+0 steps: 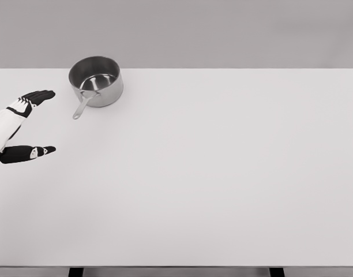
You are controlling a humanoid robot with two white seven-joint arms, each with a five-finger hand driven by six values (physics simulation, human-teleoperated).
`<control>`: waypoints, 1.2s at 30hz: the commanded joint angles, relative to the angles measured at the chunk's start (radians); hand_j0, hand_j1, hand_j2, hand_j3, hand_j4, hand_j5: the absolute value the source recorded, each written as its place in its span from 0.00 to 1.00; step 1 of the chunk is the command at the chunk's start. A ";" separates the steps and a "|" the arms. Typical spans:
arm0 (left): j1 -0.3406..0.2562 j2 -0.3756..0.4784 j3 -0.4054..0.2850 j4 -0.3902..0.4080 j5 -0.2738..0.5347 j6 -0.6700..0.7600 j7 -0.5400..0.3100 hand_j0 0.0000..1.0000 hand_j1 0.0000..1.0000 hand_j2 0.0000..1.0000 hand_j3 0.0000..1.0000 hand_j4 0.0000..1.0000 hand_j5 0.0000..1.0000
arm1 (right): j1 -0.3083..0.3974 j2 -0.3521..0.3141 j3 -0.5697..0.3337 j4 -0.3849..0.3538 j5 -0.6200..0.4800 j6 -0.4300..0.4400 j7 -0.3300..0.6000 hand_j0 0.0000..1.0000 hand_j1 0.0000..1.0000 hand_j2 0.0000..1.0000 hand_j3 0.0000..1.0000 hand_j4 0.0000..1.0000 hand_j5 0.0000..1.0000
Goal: Rotate pot handle
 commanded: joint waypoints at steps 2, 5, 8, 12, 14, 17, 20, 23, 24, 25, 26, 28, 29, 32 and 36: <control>0.006 0.000 0.001 -0.002 0.007 0.001 0.000 1.00 1.00 1.00 1.00 1.00 1.00 | 0.000 0.000 0.001 0.000 0.000 0.000 0.000 1.00 1.00 1.00 1.00 1.00 1.00; 0.011 0.000 -0.001 -0.006 0.007 0.001 0.000 1.00 1.00 1.00 1.00 1.00 1.00 | 0.000 0.000 0.001 0.000 0.000 0.000 0.000 1.00 1.00 1.00 1.00 1.00 1.00; 0.006 -0.008 0.004 -0.005 0.010 0.001 0.000 1.00 1.00 1.00 1.00 1.00 1.00 | 0.000 0.000 0.001 0.000 0.000 0.000 0.000 1.00 1.00 1.00 1.00 1.00 1.00; -0.061 0.051 -0.013 -0.009 0.051 0.001 -0.122 1.00 1.00 1.00 1.00 1.00 1.00 | 0.000 0.000 0.001 0.000 0.000 0.000 0.000 1.00 1.00 1.00 1.00 1.00 1.00; -0.066 0.118 -0.085 -0.081 0.225 0.001 -0.318 1.00 1.00 1.00 1.00 1.00 1.00 | 0.000 0.000 0.001 0.000 0.000 0.000 0.000 1.00 1.00 1.00 1.00 1.00 1.00; -0.257 0.101 -0.136 -0.111 0.403 0.001 -0.335 1.00 1.00 1.00 1.00 1.00 1.00 | 0.000 0.000 0.001 0.000 0.000 0.000 0.000 1.00 1.00 1.00 1.00 1.00 1.00; -0.403 0.099 -0.168 -0.111 0.532 0.230 -0.335 1.00 1.00 1.00 1.00 1.00 1.00 | 0.000 0.000 0.001 0.000 0.000 0.000 0.000 1.00 1.00 1.00 1.00 1.00 1.00; -0.512 0.101 -0.338 -0.111 0.552 0.500 -0.335 1.00 1.00 1.00 1.00 1.00 1.00 | 0.000 0.000 0.001 0.000 0.000 0.000 0.000 1.00 1.00 1.00 1.00 1.00 1.00; -0.523 0.105 -0.389 -0.111 0.552 0.537 -0.335 1.00 1.00 1.00 1.00 1.00 1.00 | 0.000 0.000 -0.001 0.000 0.000 0.000 0.000 1.00 1.00 1.00 1.00 1.00 1.00; -0.528 0.110 -0.436 -0.111 0.550 0.580 -0.335 1.00 1.00 1.00 1.00 1.00 1.00 | 0.000 0.000 0.001 0.000 0.000 0.000 0.000 1.00 1.00 1.00 1.00 1.00 1.00; -0.537 0.115 -0.495 -0.111 0.550 0.653 -0.335 1.00 1.00 1.00 1.00 1.00 1.00 | 0.000 0.000 0.001 0.000 0.000 0.000 0.000 1.00 1.00 1.00 1.00 1.00 1.00; -0.561 0.116 -0.550 -0.111 0.553 0.779 -0.335 1.00 1.00 1.00 1.00 1.00 1.00 | 0.000 0.000 0.001 0.000 0.000 0.000 0.000 1.00 1.00 1.00 1.00 1.00 1.00; -0.568 0.116 -0.552 -0.111 0.556 0.798 -0.335 1.00 1.00 1.00 1.00 1.00 1.00 | 0.000 0.000 0.001 0.000 0.000 0.000 0.000 1.00 1.00 1.00 1.00 1.00 1.00; -0.569 0.119 -0.555 -0.111 0.582 0.907 -0.335 1.00 1.00 1.00 1.00 1.00 1.00 | 0.000 0.000 0.001 0.000 0.000 0.000 0.000 1.00 1.00 1.00 1.00 1.00 1.00; -0.584 0.170 -0.585 -0.109 0.659 1.020 -0.335 1.00 1.00 1.00 1.00 1.00 1.00 | 0.000 0.000 -0.001 0.000 0.000 0.000 0.000 1.00 1.00 1.00 1.00 1.00 1.00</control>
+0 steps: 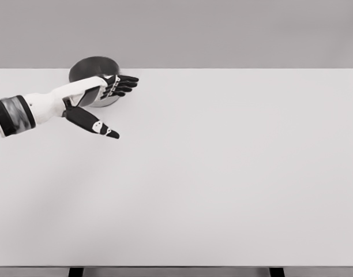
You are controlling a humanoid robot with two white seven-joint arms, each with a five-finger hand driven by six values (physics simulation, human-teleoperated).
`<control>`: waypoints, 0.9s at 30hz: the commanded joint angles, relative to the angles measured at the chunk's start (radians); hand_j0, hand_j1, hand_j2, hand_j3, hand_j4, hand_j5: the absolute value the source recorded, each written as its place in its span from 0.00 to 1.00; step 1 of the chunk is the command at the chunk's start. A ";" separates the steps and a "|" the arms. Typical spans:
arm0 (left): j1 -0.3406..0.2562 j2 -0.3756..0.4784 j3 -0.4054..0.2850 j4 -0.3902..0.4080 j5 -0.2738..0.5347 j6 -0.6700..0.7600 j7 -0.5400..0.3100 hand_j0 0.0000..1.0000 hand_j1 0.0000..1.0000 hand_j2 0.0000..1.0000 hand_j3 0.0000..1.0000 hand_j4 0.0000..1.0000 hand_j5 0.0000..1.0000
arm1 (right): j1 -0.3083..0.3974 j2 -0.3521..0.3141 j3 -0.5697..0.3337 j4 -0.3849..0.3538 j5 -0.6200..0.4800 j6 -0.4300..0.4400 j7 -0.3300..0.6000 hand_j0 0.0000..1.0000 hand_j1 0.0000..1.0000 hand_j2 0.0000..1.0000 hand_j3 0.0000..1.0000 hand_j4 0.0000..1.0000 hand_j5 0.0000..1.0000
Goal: Rotate pot handle
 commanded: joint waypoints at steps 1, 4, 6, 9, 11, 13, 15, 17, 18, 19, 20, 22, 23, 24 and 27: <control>0.000 0.027 -0.036 0.000 0.035 0.060 0.000 1.00 1.00 1.00 1.00 1.00 1.00 | 0.000 0.000 0.000 0.000 0.000 0.000 0.000 1.00 1.00 1.00 1.00 1.00 1.00; -0.011 0.044 -0.087 0.011 0.046 0.063 0.000 1.00 1.00 1.00 1.00 1.00 1.00 | 0.000 0.000 0.000 0.000 0.000 0.000 0.000 1.00 1.00 1.00 1.00 1.00 1.00; -0.012 0.047 -0.095 0.031 0.043 0.083 0.000 1.00 1.00 1.00 1.00 1.00 1.00 | 0.000 0.000 0.000 0.000 0.000 0.000 0.000 1.00 1.00 1.00 1.00 1.00 1.00; -0.029 0.048 -0.099 0.051 0.004 0.085 0.000 1.00 1.00 1.00 1.00 1.00 1.00 | 0.000 0.000 0.000 0.000 0.000 0.000 0.000 1.00 1.00 1.00 1.00 1.00 1.00; -0.035 0.048 -0.107 0.077 0.000 0.085 0.000 1.00 1.00 1.00 1.00 1.00 1.00 | 0.000 0.000 0.000 0.000 0.000 0.000 0.000 1.00 1.00 1.00 1.00 1.00 1.00; -0.054 0.047 -0.141 0.111 -0.009 0.085 0.000 1.00 1.00 1.00 1.00 1.00 1.00 | 0.000 0.000 0.000 0.000 0.000 0.000 0.000 1.00 1.00 1.00 1.00 1.00 1.00; -0.060 0.047 -0.144 0.116 -0.020 0.085 0.000 1.00 1.00 1.00 1.00 1.00 1.00 | 0.000 0.000 0.000 0.000 0.000 0.000 0.000 1.00 1.00 1.00 1.00 1.00 1.00; -0.061 0.048 -0.147 0.122 -0.020 0.085 0.000 1.00 1.00 1.00 1.00 1.00 1.00 | 0.000 0.000 0.000 0.000 0.000 0.000 0.000 1.00 1.00 1.00 1.00 1.00 1.00; -0.061 0.048 -0.152 0.128 -0.020 0.085 0.000 1.00 1.00 1.00 1.00 1.00 1.00 | 0.000 0.000 0.000 0.000 0.000 0.000 0.000 1.00 1.00 1.00 1.00 1.00 1.00; -0.061 0.047 -0.152 0.134 -0.022 0.085 0.000 1.00 1.00 1.00 1.00 1.00 1.00 | 0.000 0.000 0.000 0.000 0.000 0.000 0.000 1.00 1.00 1.00 1.00 1.00 1.00; -0.063 0.047 -0.152 0.139 -0.023 0.085 0.000 1.00 1.00 1.00 1.00 1.00 1.00 | 0.000 0.000 0.000 0.000 0.000 0.000 0.000 1.00 1.00 1.00 1.00 1.00 1.00; -0.063 0.045 -0.152 0.157 -0.052 0.085 0.000 1.00 1.00 1.00 1.00 1.00 1.00 | 0.000 0.000 0.000 0.000 0.000 0.000 0.000 1.00 1.00 1.00 1.00 1.00 1.00; -0.063 0.044 -0.152 0.165 -0.059 0.085 0.000 1.00 1.00 1.00 1.00 1.00 1.00 | 0.000 0.000 0.000 0.000 0.000 0.000 0.000 1.00 1.00 1.00 1.00 1.00 1.00; -0.063 0.044 -0.152 0.169 -0.059 0.085 0.000 1.00 1.00 1.00 1.00 1.00 1.00 | 0.000 0.000 0.000 0.000 0.000 0.000 0.000 1.00 1.00 1.00 1.00 1.00 1.00; -0.064 0.038 -0.152 0.189 -0.086 0.085 0.000 1.00 1.00 1.00 1.00 1.00 1.00 | 0.000 0.000 0.000 0.000 0.000 0.000 0.000 1.00 1.00 1.00 1.00 1.00 1.00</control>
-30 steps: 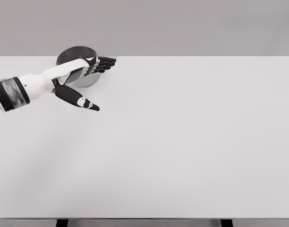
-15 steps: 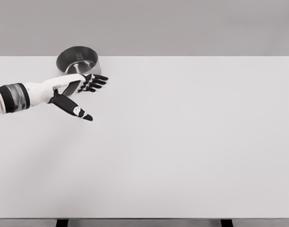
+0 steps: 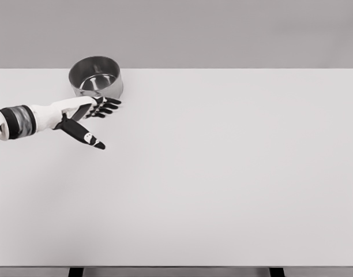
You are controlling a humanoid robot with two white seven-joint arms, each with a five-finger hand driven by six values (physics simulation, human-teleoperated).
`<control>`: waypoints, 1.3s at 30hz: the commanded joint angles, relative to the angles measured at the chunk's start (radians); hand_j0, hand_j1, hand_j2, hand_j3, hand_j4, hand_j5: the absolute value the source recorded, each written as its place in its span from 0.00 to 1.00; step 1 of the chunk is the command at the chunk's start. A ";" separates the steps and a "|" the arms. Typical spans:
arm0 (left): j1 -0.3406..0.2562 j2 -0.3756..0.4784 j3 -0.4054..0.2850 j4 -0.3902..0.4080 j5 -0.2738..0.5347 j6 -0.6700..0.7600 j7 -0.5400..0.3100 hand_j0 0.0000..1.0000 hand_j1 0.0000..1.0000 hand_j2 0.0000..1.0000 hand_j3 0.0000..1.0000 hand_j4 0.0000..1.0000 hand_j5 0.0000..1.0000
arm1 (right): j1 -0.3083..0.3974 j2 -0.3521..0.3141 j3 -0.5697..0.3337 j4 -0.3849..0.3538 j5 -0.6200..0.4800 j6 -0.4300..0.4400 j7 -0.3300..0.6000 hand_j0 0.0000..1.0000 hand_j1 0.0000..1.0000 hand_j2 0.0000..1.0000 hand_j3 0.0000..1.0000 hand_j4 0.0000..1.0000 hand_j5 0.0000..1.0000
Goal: Rotate pot handle
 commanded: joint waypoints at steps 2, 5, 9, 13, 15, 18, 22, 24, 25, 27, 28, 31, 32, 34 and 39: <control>0.000 -0.006 0.001 0.019 -0.028 -0.001 0.000 1.00 1.00 1.00 1.00 1.00 1.00 | 0.000 0.000 0.000 0.000 0.000 0.000 0.000 1.00 1.00 1.00 1.00 1.00 1.00; 0.002 -0.006 0.001 0.024 -0.029 -0.001 0.000 1.00 1.00 1.00 1.00 1.00 1.00 | 0.000 0.000 0.000 0.000 0.000 0.000 0.000 1.00 1.00 1.00 1.00 1.00 1.00; 0.003 -0.006 0.002 0.025 -0.061 -0.001 0.000 1.00 1.00 1.00 1.00 1.00 1.00 | 0.000 0.000 0.000 0.000 0.000 0.000 0.000 1.00 1.00 1.00 1.00 1.00 1.00; 0.006 -0.003 0.006 0.022 -0.067 -0.001 0.000 1.00 1.00 1.00 1.00 1.00 1.00 | 0.000 0.000 0.000 0.000 0.000 0.000 0.000 1.00 1.00 1.00 1.00 1.00 1.00; 0.009 0.002 0.010 0.016 -0.071 -0.002 0.000 1.00 1.00 1.00 1.00 1.00 1.00 | 0.000 0.000 -0.001 0.000 0.000 0.000 0.000 1.00 1.00 1.00 1.00 1.00 1.00; 0.008 0.006 0.013 0.012 -0.074 -0.002 0.000 1.00 1.00 1.00 1.00 1.00 1.00 | 0.000 0.000 0.000 0.000 0.000 0.000 0.000 1.00 1.00 1.00 1.00 1.00 1.00; 0.008 0.023 0.015 0.012 -0.075 -0.004 0.000 1.00 1.00 1.00 1.00 1.00 1.00 | 0.000 0.000 0.000 0.000 0.000 0.000 0.000 1.00 1.00 1.00 1.00 1.00 1.00; 0.008 0.029 0.015 0.013 -0.075 -0.004 0.000 1.00 1.00 1.00 1.00 1.00 1.00 | 0.000 0.000 0.000 0.000 0.000 0.000 0.000 1.00 1.00 1.00 1.00 1.00 1.00; 0.008 0.032 0.015 0.015 -0.077 -0.005 0.000 1.00 1.00 1.00 1.00 1.00 1.00 | 0.000 0.000 -0.001 0.000 0.000 0.000 0.000 1.00 1.00 1.00 1.00 1.00 1.00; 0.008 0.038 0.015 0.019 -0.086 -0.007 0.000 1.00 1.00 1.00 1.00 1.00 1.00 | 0.000 0.000 0.000 0.000 0.000 0.000 0.000 1.00 1.00 1.00 1.00 1.00 1.00; 0.008 0.038 0.016 0.022 -0.101 -0.009 0.000 1.00 1.00 1.00 1.00 1.00 1.00 | 0.000 0.000 0.000 0.000 0.000 0.000 0.000 1.00 1.00 1.00 1.00 1.00 1.00; 0.008 0.038 0.016 0.024 -0.115 -0.009 0.000 1.00 1.00 1.00 1.00 1.00 1.00 | 0.000 0.000 0.000 0.000 0.000 0.000 0.000 1.00 1.00 1.00 1.00 1.00 1.00; 0.006 0.040 0.016 0.025 -0.120 -0.009 0.000 1.00 1.00 1.00 1.00 1.00 1.00 | 0.000 0.000 0.000 0.000 0.000 0.000 0.000 1.00 1.00 1.00 1.00 1.00 1.00; 0.008 0.046 0.016 0.025 -0.130 -0.009 0.000 1.00 1.00 1.00 1.00 1.00 1.00 | 0.000 0.000 0.000 0.000 0.000 0.000 0.000 1.00 1.00 1.00 1.00 1.00 1.00; 0.006 0.057 0.018 0.025 -0.163 -0.009 0.000 1.00 1.00 1.00 1.00 1.00 1.00 | 0.000 0.000 0.000 0.000 0.000 0.000 0.000 1.00 1.00 1.00 1.00 1.00 1.00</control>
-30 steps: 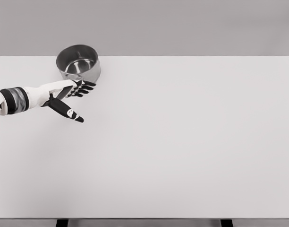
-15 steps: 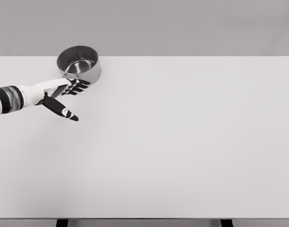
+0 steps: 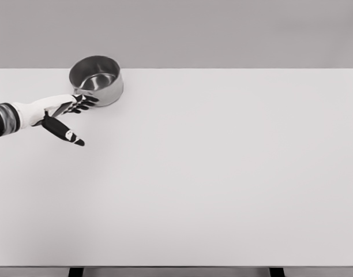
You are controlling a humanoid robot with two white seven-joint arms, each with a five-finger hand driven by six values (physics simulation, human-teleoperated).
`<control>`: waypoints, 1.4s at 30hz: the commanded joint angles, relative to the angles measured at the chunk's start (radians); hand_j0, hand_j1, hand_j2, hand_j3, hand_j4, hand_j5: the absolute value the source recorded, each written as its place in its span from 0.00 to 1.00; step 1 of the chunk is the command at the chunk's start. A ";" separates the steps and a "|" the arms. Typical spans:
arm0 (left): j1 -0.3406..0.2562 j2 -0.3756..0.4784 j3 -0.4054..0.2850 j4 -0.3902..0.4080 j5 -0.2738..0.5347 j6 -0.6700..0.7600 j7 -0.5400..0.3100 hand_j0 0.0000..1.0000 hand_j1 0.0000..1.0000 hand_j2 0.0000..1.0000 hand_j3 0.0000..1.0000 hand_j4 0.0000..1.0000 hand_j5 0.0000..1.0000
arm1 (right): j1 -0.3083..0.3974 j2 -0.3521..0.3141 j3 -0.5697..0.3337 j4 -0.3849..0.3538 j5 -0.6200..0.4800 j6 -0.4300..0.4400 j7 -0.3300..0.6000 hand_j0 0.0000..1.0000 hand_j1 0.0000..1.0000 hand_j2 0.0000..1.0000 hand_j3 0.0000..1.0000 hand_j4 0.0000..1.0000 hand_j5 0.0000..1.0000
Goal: Rotate pot handle
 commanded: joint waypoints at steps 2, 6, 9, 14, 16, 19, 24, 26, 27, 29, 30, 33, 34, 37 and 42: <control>0.002 0.019 0.001 0.002 -0.013 -0.003 0.000 1.00 1.00 1.00 1.00 1.00 1.00 | 0.000 0.000 0.000 0.000 0.000 0.000 0.000 1.00 1.00 1.00 1.00 1.00 1.00; 0.000 0.025 0.002 0.002 -0.056 -0.003 0.000 1.00 1.00 1.00 1.00 1.00 1.00 | 0.000 0.000 0.000 0.000 0.000 0.000 0.000 1.00 1.00 1.00 1.00 1.00 1.00; 0.000 0.031 0.002 0.002 -0.081 -0.003 0.000 1.00 1.00 1.00 1.00 1.00 1.00 | 0.000 0.000 0.000 0.000 0.000 0.000 0.000 1.00 1.00 1.00 1.00 1.00 1.00; 0.002 0.041 0.010 0.000 -0.125 -0.003 0.000 1.00 1.00 1.00 1.00 1.00 1.00 | 0.000 0.000 0.000 0.000 0.000 0.000 0.000 1.00 1.00 1.00 1.00 1.00 1.00; 0.000 0.047 0.010 0.000 -0.156 -0.003 0.000 1.00 1.00 1.00 1.00 1.00 1.00 | 0.000 0.000 0.000 0.000 0.000 0.000 0.000 1.00 1.00 1.00 1.00 1.00 1.00; 0.002 0.048 0.010 -0.002 -0.167 -0.003 0.000 1.00 1.00 1.00 1.00 1.00 1.00 | 0.000 0.000 0.000 0.000 0.000 0.000 0.000 1.00 1.00 1.00 1.00 1.00 1.00; 0.005 0.070 0.010 -0.017 -0.167 -0.004 0.000 1.00 1.00 1.00 1.00 1.00 1.00 | 0.000 0.000 0.000 0.000 0.000 0.000 0.000 1.00 1.00 1.00 1.00 1.00 1.00; 0.008 0.070 0.010 -0.017 -0.167 -0.004 0.000 1.00 1.00 1.00 1.00 1.00 1.00 | 0.000 0.000 0.000 0.000 0.000 0.000 0.000 1.00 1.00 1.00 1.00 1.00 1.00; 0.008 0.070 0.010 -0.018 -0.167 -0.004 0.000 1.00 1.00 1.00 1.00 1.00 1.00 | 0.000 0.000 0.000 0.000 0.000 0.000 0.000 1.00 1.00 1.00 1.00 1.00 1.00; 0.009 0.070 0.009 -0.026 -0.167 -0.004 0.000 1.00 1.00 1.00 1.00 1.00 1.00 | 0.000 0.000 0.000 0.000 0.000 0.000 0.000 1.00 1.00 1.00 1.00 1.00 1.00; 0.014 0.070 0.010 -0.026 -0.167 -0.004 0.000 1.00 1.00 1.00 1.00 1.00 1.00 | 0.000 0.000 0.000 0.000 0.000 0.000 0.000 1.00 1.00 1.00 1.00 1.00 1.00; 0.023 0.076 0.009 -0.029 -0.164 -0.004 0.000 1.00 1.00 1.00 1.00 1.00 1.00 | 0.000 0.000 0.000 0.000 0.000 0.000 0.000 1.00 1.00 1.00 1.00 1.00 1.00; 0.035 0.077 0.010 -0.038 -0.162 -0.004 0.000 1.00 1.00 1.00 1.00 1.00 1.00 | 0.000 0.000 0.000 0.000 0.000 0.000 0.000 1.00 1.00 1.00 1.00 1.00 1.00; 0.044 0.093 0.010 -0.046 -0.164 -0.003 0.000 1.00 1.00 1.00 1.00 1.00 1.00 | 0.000 0.000 0.000 0.000 0.000 0.000 0.000 1.00 1.00 1.00 1.00 1.00 1.00; 0.051 0.094 0.010 -0.017 -0.165 -0.003 0.000 1.00 1.00 1.00 1.00 1.00 1.00 | 0.000 0.000 0.000 0.000 0.000 0.000 0.000 1.00 1.00 1.00 1.00 1.00 1.00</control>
